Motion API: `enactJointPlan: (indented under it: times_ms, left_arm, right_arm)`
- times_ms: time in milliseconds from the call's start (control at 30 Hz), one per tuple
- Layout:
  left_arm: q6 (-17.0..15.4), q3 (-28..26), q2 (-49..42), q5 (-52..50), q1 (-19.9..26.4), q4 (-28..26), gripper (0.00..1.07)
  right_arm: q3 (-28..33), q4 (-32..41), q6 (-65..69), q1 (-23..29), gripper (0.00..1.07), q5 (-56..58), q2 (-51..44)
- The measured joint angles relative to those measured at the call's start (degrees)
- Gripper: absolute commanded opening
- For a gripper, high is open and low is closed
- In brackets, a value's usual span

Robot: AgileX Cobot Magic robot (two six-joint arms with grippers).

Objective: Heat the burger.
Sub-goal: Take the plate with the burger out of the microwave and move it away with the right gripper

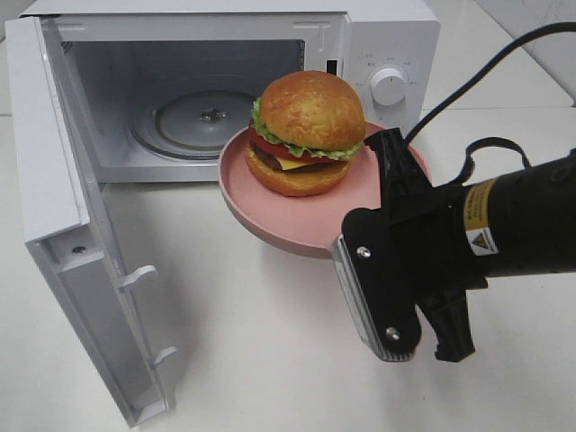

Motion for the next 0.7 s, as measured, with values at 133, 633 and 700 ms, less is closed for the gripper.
enactJointPlan:
  times_ms: [133,633,700]
  left_arm:
    - [0.0,0.0,0.0,0.0,0.0,0.0,0.98]
    - [0.0,0.0,0.0,0.0,0.0,0.0,0.98]
    - [0.0,0.0,0.0,0.0,0.0,0.0,0.98]
  right_arm:
    - [1.9,0.2,0.0,0.0,0.0,1.4,-3.3]
    - [9.9,0.4,0.0,0.0,0.0,15.3,-20.9]
    - [10.9,0.4,0.2,0.0,0.0,18.7,-24.2]
